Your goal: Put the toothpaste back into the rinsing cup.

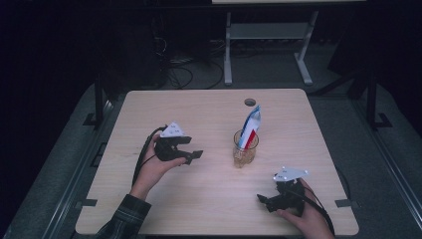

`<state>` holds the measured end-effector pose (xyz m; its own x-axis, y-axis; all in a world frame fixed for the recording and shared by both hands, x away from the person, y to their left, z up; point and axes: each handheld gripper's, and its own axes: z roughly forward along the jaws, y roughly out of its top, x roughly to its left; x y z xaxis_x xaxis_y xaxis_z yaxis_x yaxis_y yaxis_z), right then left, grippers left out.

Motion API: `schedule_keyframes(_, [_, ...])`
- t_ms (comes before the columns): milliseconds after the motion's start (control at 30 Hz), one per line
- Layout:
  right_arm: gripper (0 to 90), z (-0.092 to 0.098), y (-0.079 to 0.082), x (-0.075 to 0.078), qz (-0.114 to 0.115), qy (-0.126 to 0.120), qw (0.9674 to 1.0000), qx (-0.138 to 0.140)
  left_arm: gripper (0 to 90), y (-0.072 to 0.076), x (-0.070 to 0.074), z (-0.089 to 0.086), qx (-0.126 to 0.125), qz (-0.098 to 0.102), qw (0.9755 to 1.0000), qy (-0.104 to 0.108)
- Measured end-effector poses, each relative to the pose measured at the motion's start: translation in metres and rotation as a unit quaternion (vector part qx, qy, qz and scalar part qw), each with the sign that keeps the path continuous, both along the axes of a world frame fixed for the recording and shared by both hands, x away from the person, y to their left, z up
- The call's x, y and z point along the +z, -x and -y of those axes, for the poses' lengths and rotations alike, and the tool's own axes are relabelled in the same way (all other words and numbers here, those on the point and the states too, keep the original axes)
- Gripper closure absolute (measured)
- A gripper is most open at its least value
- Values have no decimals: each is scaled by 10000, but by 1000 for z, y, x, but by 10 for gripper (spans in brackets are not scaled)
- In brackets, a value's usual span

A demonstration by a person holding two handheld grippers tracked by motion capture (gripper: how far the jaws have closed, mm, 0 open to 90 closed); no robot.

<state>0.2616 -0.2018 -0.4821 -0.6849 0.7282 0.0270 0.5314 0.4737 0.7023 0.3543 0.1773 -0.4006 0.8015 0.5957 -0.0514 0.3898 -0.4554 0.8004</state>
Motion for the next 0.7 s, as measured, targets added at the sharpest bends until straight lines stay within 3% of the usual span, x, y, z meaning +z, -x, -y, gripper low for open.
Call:
schedule_keyframes(167, [17,0,0,0,-17,-23,10000,-3,282,14,-6,-19,154,40,9999,28])
schedule_keyframes(300, [17,0,0,0,-1,2,10000,2,272,24,-12,-29,204,51,9997,-80])
schedule_keyframes(500, [17,0,0,0,-4,-2,10000,0,264,41,-26,-44,364,-57,9991,-189])
schedule_keyframes(700, [17,0,0,0,-5,-2,10000,-2,254,57,-43,-59,564,-192,9972,-446])
